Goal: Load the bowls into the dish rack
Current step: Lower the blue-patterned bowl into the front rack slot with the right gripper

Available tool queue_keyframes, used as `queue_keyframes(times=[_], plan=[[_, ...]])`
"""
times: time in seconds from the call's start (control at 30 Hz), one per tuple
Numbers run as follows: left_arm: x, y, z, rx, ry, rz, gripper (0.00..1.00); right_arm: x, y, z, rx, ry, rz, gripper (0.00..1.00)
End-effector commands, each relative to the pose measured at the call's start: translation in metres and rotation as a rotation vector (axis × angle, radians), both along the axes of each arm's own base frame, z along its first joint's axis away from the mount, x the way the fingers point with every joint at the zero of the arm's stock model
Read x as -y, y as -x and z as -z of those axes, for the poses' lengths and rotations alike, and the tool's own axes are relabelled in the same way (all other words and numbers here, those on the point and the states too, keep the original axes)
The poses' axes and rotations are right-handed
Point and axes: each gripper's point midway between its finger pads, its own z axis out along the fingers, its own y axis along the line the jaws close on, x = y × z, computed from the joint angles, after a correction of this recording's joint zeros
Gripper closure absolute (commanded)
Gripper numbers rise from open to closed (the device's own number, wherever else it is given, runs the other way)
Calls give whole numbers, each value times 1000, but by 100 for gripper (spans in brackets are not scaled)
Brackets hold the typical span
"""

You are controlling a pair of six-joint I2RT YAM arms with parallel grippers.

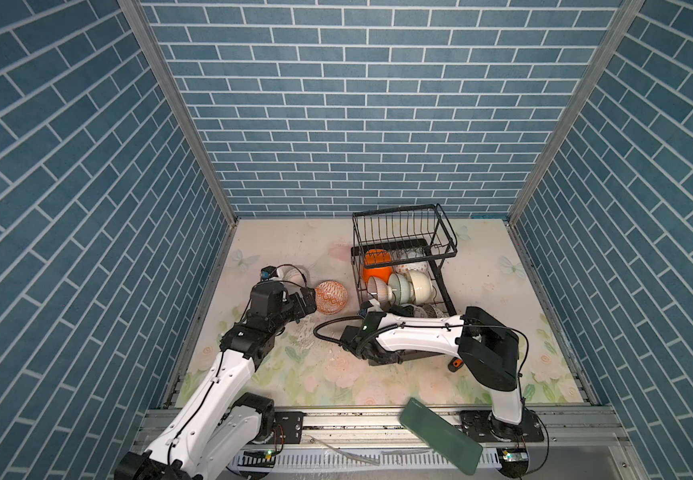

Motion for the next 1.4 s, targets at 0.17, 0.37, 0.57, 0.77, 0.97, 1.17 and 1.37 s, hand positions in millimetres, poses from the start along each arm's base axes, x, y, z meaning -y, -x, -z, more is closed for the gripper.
queue_keyframes(times=[0.17,0.37,0.57,0.77,0.97,1.17,1.37], plan=[[-2,0,2,0,5,-3,0,-13,16,31,-87,-30,34,100],[-1,-1,3,-2,11,2,0,-17,25,42,-137,-55,55,100],[2,-1,6,-10,20,12,0,-22,33,56,-198,-87,60,100],[2,0,8,-16,24,16,0,-26,38,63,-238,-130,74,100],[2,1,8,-15,24,16,0,-25,44,67,-274,-148,96,97],[2,2,9,-18,24,15,0,-25,51,69,-301,-172,122,94],[1,4,10,-17,24,15,0,-24,56,70,-319,-197,151,92]])
